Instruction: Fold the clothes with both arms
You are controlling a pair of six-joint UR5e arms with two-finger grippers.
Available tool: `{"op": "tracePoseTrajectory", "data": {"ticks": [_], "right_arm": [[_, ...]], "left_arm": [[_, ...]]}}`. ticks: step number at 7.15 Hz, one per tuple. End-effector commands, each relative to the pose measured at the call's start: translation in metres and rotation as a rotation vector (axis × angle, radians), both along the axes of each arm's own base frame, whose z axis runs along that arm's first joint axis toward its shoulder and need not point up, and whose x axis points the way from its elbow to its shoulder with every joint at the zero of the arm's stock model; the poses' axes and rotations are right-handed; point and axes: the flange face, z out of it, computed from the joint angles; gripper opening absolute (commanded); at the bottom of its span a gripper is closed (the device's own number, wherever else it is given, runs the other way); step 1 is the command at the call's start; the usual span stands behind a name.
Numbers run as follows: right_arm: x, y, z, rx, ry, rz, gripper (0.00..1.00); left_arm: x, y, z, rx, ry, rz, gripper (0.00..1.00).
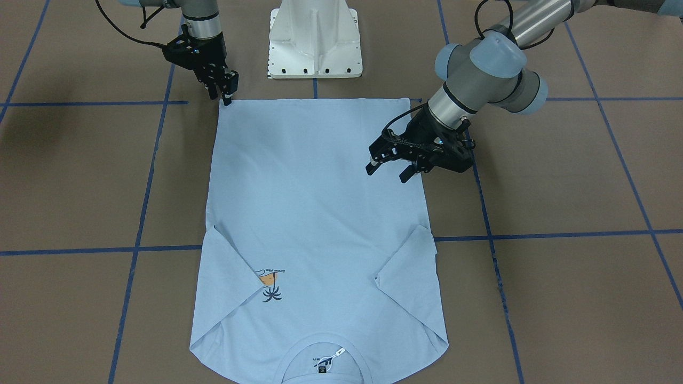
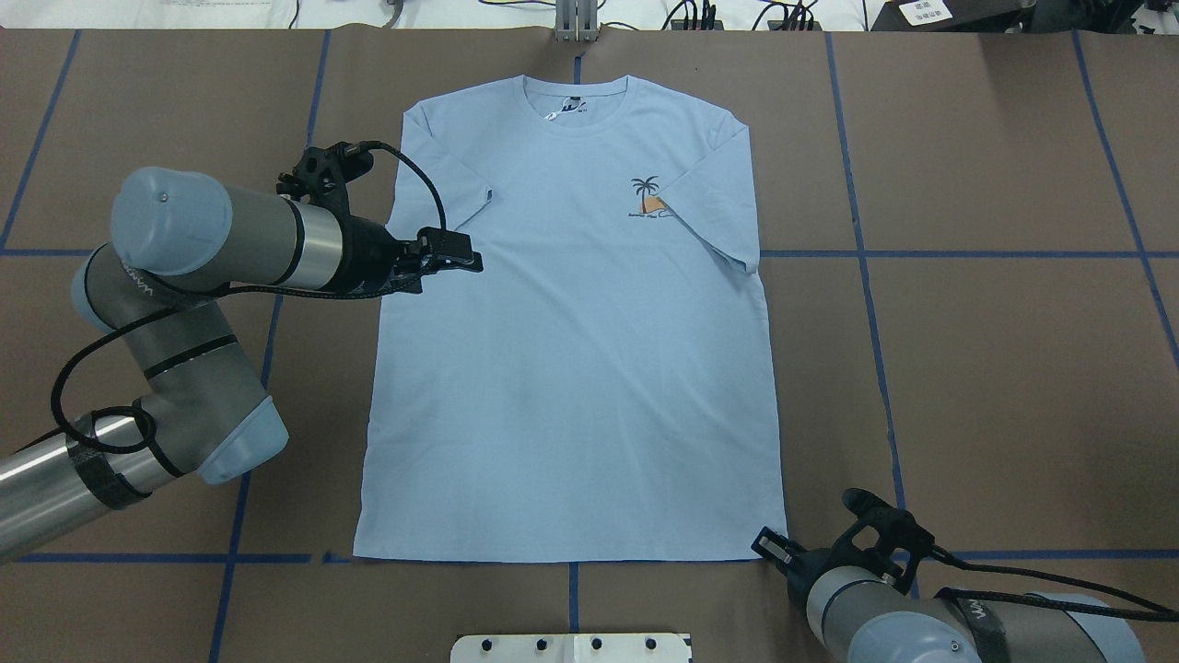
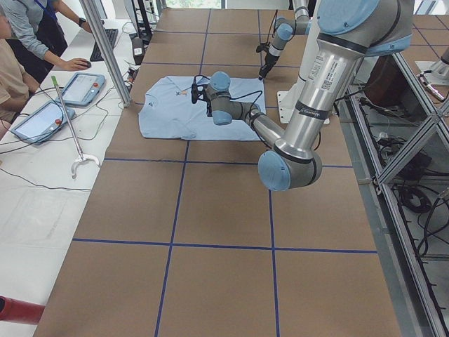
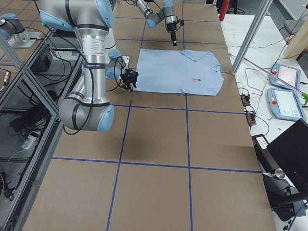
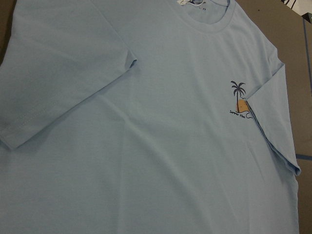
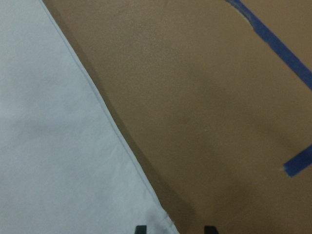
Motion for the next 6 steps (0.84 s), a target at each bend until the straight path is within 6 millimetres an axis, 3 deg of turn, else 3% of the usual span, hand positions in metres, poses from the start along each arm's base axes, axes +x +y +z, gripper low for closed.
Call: {"op": "tracePoseTrajectory", "data": {"ticks": [1, 6], "right_arm": [[-0.001, 0.003, 0.0, -0.001, -0.001, -0.007, 0.02], [0.008, -0.002, -0.015, -0.004, -0.031, -0.005, 0.0]], "left_arm": [[0.0, 0.0, -0.002, 0.001, 0.003, -0.001, 0.99], [-0.003, 0.012, 0.004, -0.082, -0.018, -0.01, 0.99]]}}
